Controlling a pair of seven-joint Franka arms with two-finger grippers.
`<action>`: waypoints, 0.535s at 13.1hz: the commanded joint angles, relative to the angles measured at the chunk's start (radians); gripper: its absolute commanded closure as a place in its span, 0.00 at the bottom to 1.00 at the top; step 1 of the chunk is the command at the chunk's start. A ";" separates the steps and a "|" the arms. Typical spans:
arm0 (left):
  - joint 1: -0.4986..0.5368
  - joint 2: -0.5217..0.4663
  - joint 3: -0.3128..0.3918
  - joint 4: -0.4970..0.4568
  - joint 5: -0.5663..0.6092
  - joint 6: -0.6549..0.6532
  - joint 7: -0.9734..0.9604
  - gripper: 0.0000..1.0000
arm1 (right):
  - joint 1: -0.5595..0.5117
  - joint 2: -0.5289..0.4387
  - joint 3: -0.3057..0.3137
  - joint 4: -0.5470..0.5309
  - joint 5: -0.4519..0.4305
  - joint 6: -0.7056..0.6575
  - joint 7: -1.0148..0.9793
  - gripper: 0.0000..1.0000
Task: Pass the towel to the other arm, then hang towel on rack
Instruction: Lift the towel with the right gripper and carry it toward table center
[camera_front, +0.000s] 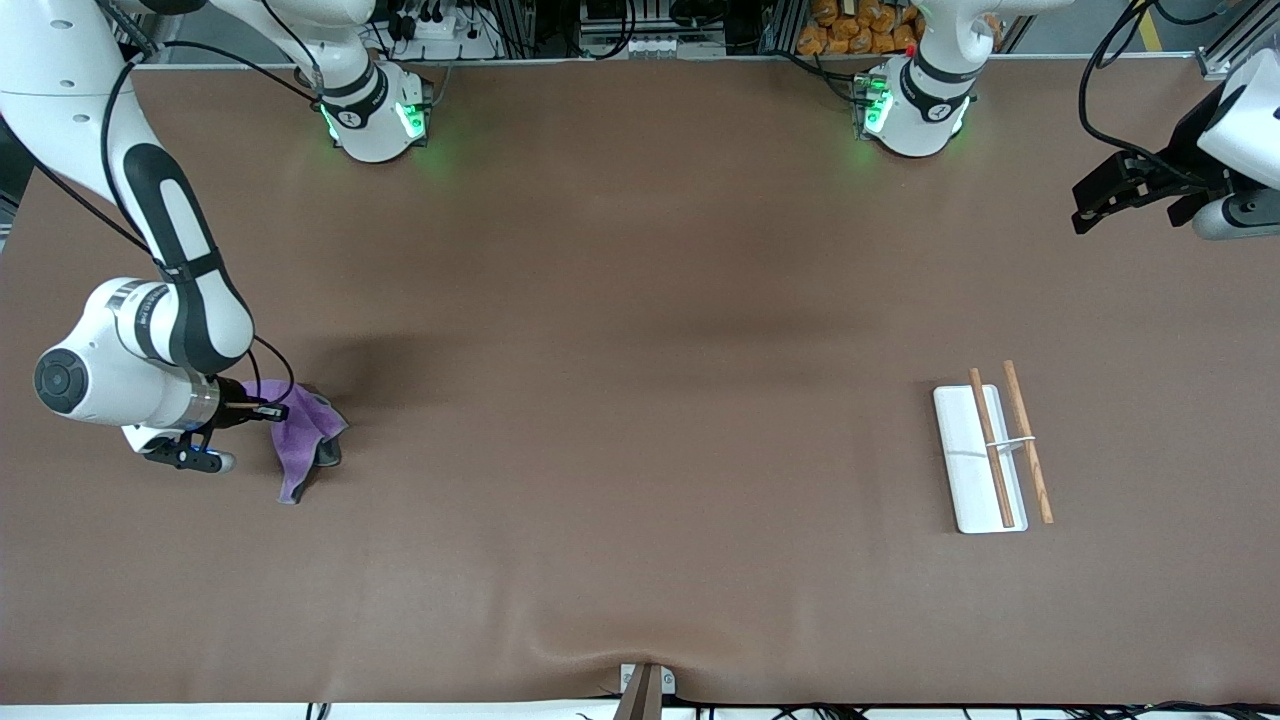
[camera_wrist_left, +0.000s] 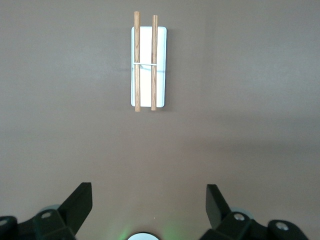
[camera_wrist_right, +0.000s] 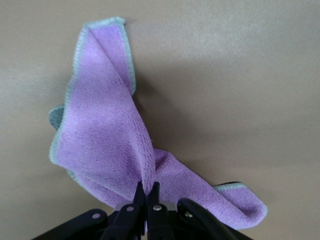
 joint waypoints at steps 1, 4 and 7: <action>0.003 -0.003 0.005 0.009 -0.021 -0.006 0.005 0.00 | -0.003 -0.063 0.026 0.028 0.009 -0.091 -0.026 1.00; 0.003 -0.006 0.006 0.009 -0.021 -0.006 0.007 0.00 | 0.030 -0.106 0.038 0.143 0.009 -0.261 -0.038 1.00; 0.003 -0.006 0.006 0.009 -0.021 -0.006 0.007 0.00 | 0.050 -0.106 0.080 0.304 0.010 -0.414 -0.046 1.00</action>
